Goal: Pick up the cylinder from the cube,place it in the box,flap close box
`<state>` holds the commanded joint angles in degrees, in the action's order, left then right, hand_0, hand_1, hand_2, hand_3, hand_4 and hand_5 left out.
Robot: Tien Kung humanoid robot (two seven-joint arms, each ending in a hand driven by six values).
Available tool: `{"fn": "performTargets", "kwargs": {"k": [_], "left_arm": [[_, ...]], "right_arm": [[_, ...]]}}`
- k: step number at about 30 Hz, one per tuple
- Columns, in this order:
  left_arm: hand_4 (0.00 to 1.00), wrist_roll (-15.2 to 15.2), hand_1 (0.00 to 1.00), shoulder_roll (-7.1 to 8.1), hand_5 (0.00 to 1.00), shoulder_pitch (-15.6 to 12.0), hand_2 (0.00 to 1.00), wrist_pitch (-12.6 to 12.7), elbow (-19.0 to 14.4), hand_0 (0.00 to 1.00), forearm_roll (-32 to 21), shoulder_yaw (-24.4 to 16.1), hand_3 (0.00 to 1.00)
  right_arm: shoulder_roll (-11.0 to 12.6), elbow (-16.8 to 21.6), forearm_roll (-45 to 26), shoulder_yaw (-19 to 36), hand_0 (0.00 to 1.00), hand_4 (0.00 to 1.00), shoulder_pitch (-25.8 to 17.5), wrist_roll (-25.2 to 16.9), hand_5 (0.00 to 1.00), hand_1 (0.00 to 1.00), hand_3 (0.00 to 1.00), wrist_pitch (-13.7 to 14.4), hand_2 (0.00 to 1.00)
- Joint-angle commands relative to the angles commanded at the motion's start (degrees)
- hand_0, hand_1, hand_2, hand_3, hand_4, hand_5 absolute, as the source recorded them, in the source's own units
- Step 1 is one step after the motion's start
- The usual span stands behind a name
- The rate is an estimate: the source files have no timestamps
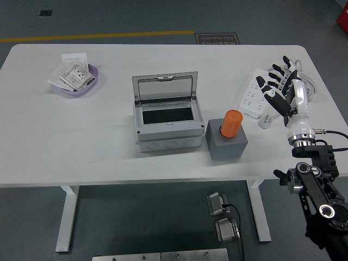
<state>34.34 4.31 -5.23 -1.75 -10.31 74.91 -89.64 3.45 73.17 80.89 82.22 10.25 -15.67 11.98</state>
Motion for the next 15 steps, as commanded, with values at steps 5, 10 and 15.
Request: {"fn": "performTargets", "kwargs": {"k": [5,10,15], "left_arm": [[0.827,-0.03,0.773,-0.01,0.658,-0.01,0.753,-0.02,0.00,0.786,-0.01,0.08,0.884],[0.827,-0.03,0.773,-0.07,0.658,0.06,0.753,-0.09,0.00,0.786,0.10,0.08,0.884],[0.828,-0.03,0.774,-0.11,0.659,0.09,0.753,-0.15,0.00,0.786,0.29,0.04,0.884]], "right_arm": [[-0.07,-1.11,0.12,-1.92,0.714,0.875,0.38,0.14,0.292,0.743,0.913,-0.27,0.758],[-0.11,-2.55,-0.01,-4.58,0.714,0.875,0.46,0.25,0.292,0.743,0.913,-0.44,0.758],[-0.37,-3.34,0.01,-6.19,0.716,0.876,0.48,0.25,0.300,0.742,0.898,-0.56,0.754]]}}
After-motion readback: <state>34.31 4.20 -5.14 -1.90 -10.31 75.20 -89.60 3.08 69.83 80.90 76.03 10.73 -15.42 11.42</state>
